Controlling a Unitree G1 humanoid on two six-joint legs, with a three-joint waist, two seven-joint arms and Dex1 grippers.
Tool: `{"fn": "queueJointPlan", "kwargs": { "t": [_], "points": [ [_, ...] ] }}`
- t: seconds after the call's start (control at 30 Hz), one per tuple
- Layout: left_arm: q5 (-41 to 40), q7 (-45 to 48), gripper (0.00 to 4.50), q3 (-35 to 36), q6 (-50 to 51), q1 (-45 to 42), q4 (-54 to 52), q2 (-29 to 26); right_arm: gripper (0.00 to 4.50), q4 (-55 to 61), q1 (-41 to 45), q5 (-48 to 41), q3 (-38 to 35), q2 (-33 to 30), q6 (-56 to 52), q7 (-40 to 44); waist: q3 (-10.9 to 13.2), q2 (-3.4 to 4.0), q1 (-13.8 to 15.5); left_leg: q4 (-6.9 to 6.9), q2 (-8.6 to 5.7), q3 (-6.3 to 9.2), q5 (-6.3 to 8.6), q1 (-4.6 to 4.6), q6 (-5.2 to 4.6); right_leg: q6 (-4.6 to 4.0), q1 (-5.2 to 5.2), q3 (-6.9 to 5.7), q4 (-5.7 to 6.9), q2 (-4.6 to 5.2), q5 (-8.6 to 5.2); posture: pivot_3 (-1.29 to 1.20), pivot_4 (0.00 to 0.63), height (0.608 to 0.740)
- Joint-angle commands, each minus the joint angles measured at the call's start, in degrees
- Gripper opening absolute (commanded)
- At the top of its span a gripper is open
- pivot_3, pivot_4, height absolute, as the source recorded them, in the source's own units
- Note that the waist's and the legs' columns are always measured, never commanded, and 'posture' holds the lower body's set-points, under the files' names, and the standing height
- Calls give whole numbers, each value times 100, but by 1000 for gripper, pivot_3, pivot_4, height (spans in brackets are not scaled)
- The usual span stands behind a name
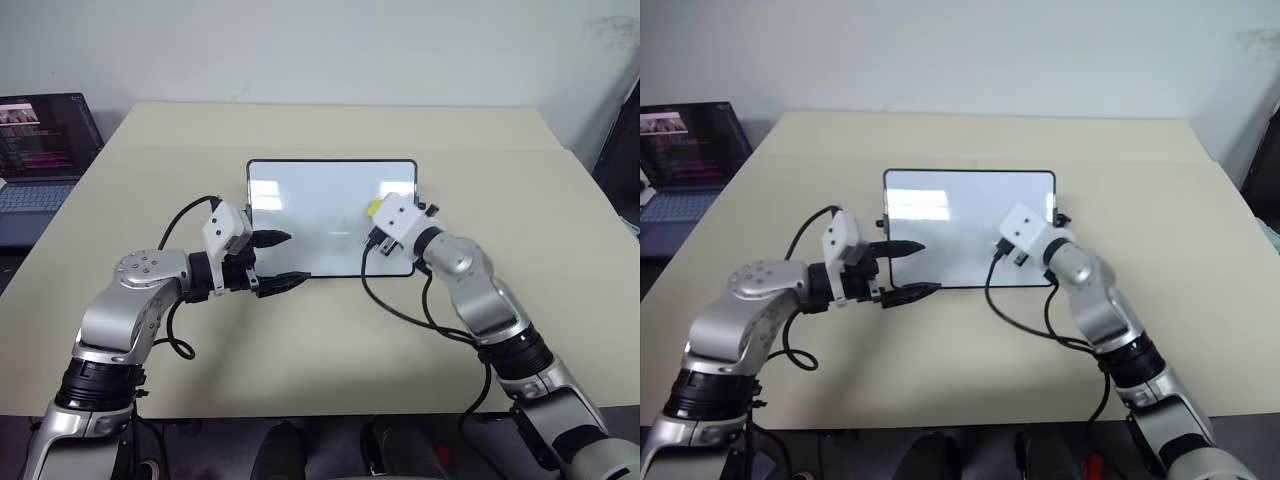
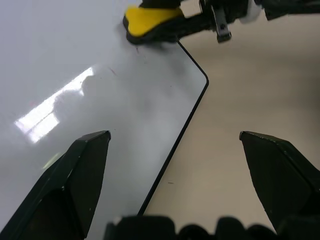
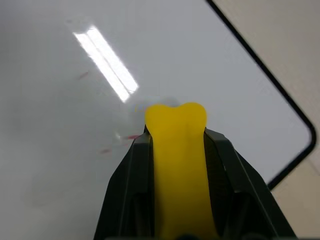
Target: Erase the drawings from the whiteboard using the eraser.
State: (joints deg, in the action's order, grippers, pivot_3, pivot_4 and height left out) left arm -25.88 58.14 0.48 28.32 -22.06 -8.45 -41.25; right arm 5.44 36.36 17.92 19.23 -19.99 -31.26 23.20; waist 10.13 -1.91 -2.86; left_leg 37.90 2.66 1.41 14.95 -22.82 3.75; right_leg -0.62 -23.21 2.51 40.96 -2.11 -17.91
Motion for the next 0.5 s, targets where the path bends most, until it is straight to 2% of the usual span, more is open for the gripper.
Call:
{"fn": "queueJointPlan", "kwargs": {
  "t": [0.03, 0.17, 0.23, 0.5],
  "points": [
    [-72, -4, 4500, 150, -25, -19, -186, -46, 998, 108, -122, -51, 111, -85, -148, 368, 0, 0, 2, 0, 0, 0, 0, -1, 0, 0, 0, 1, -1, 0, 0, 0, 150, 740],
    [-79, -18, 4500, 164, -19, -3, -203, -51, 998, 449, -410, -142, 482, -296, -430, 1082, 0, 0, 6, -1, 1, 2, 0, 0, -1, 0, 0, 3, -3, 0, 0, 0, 150, 740],
    [-81, -22, 4500, 168, -18, 3, -208, -55, 998, 535, -467, -107, 565, -346, -476, 1188, 0, 0, -4, 0, 0, 3, 0, 2, -1, 0, 0, 3, -1, 0, 0, 0, 150, 740],
    [-91, -20, 4500, 169, -9, 13, -220, -59, 997, 63, 9, 201, 59, 7, 71, 18, 0, 0, -18, 3, -1, 1, -1, 6, 1, 7, 1, 2, 9, -3, -3, 0, 150, 740]
  ]
}}
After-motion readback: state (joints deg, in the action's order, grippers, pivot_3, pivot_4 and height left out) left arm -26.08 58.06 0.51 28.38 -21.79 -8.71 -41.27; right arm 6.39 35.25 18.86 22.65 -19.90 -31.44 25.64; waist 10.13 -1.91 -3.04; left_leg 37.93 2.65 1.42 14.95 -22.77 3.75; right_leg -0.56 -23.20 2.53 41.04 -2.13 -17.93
